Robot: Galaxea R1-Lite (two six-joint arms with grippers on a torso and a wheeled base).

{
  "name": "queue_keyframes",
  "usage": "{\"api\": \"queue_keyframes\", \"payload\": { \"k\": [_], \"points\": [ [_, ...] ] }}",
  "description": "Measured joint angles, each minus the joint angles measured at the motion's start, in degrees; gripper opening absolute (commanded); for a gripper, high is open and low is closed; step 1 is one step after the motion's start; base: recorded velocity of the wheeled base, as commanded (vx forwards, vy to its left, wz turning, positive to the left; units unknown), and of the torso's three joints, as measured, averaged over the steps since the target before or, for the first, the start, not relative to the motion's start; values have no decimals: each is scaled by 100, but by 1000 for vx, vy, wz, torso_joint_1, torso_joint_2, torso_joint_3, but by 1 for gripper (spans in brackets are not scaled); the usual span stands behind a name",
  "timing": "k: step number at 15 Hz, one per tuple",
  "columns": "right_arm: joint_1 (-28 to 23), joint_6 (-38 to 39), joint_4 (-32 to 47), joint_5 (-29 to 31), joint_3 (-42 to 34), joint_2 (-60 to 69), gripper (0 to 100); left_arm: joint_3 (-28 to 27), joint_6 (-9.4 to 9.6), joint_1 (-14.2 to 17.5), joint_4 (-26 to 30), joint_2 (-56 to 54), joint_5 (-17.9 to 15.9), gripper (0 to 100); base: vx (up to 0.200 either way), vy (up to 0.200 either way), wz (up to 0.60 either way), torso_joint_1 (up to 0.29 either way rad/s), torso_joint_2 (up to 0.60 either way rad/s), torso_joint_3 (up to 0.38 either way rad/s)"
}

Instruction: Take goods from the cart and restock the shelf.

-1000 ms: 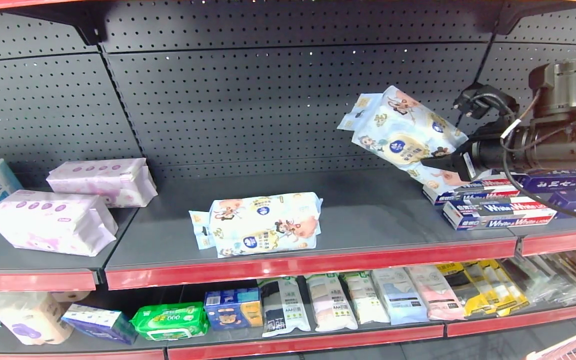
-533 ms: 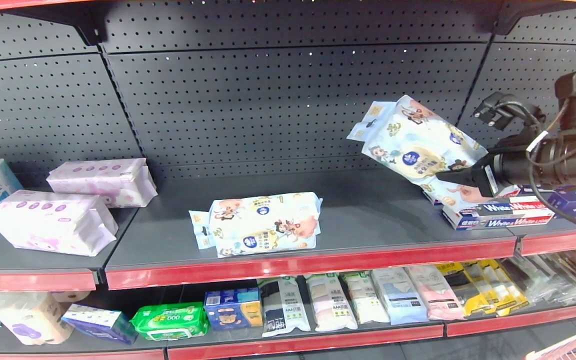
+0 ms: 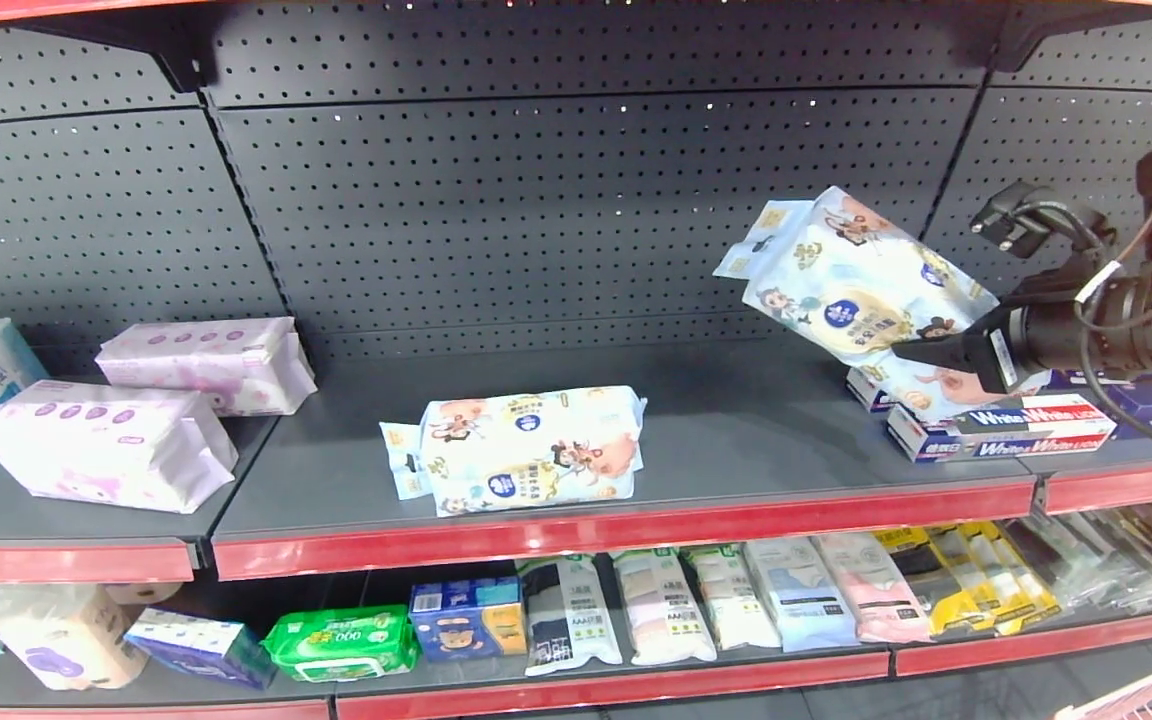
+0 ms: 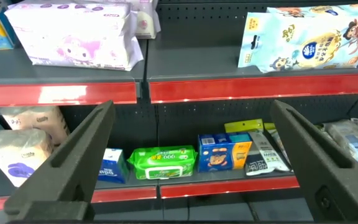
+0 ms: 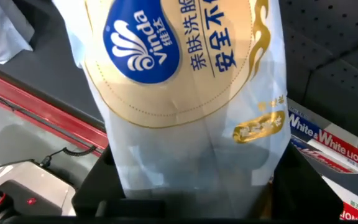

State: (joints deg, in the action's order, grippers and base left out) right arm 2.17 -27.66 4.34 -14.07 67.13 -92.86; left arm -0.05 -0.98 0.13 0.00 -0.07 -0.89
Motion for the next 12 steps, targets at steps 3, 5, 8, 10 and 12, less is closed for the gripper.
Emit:
{"api": "queue_keyframes", "payload": {
  "k": [3, 5, 8, 10, 12],
  "points": [
    [-127, 5, -24, -5, 10, -69, 0, 0, 0, 2, 0, 0, 2, 100, 0, 0, 200, 1, 1, -4],
    [-224, -20, -21, -27, 76, -105, 0, 2, 2, 2, -2, 0, 2, 100, 0, 0, 0, 0, 0, 0],
    [-355, -6, -11, -7, 343, -210, 0, 2, 2, 5, 0, 0, 0, 100, 0, 0, 0, 0, 0, 0],
    [-343, -111, -5, -55, 666, -411, 0, 5, 2, 0, 0, 0, 0, 100, 0, 0, 0, 0, 0, 0],
    [-307, -312, 22, -347, 1009, -690, 0, 5, 0, 2, 0, 0, 0, 100, 0, 0, 0, 0, 0, 0]
  ]
}}
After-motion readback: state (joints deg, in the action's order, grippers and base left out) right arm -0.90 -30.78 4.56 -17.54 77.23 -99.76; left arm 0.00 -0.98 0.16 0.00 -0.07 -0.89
